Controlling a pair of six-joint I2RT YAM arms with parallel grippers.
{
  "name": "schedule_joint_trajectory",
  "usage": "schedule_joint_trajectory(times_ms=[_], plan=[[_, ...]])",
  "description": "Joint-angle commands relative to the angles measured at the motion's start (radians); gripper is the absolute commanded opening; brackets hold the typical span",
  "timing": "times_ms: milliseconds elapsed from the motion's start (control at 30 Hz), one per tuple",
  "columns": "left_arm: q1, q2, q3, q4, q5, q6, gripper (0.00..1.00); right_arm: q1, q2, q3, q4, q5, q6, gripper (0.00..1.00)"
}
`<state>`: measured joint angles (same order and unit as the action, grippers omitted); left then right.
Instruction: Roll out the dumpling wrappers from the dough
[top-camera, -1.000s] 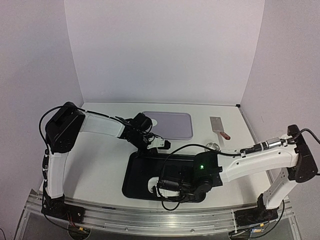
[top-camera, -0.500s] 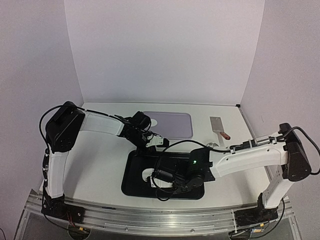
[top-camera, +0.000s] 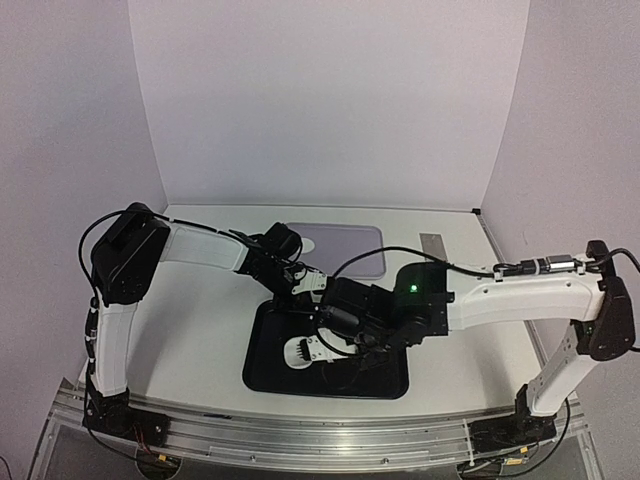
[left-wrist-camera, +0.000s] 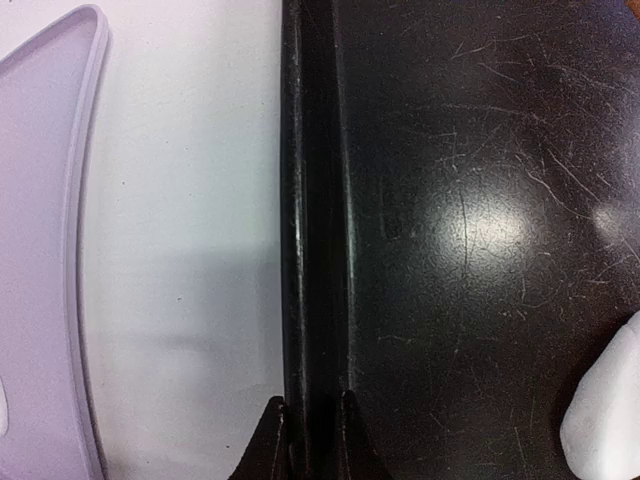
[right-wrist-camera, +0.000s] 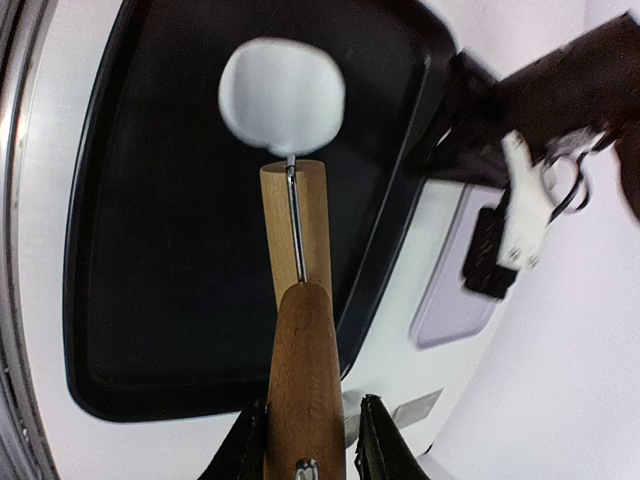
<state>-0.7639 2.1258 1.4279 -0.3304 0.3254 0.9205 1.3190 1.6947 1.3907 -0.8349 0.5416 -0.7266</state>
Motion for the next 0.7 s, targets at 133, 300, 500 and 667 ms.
schedule_joint_trajectory(times_ms=[133, 300, 500, 667], plan=[[-0.001, 0.032, 0.017, 0.017, -0.114, 0.041, 0.00, -0.002, 0.191, 0.152, 0.246, -0.186, -0.189, 0.00], [0.000, 0.025, 0.013, 0.014, -0.115, 0.046, 0.00, -0.016, 0.229, 0.054, 0.262, -0.205, -0.213, 0.00], [0.007, 0.029, 0.015, 0.014, -0.107, 0.048, 0.00, -0.006, 0.146, -0.114, 0.248, -0.225, -0.137, 0.00], [0.010, 0.027, 0.016, 0.015, -0.106, 0.049, 0.00, 0.020, 0.121, -0.149, 0.195, -0.209, -0.147, 0.00]])
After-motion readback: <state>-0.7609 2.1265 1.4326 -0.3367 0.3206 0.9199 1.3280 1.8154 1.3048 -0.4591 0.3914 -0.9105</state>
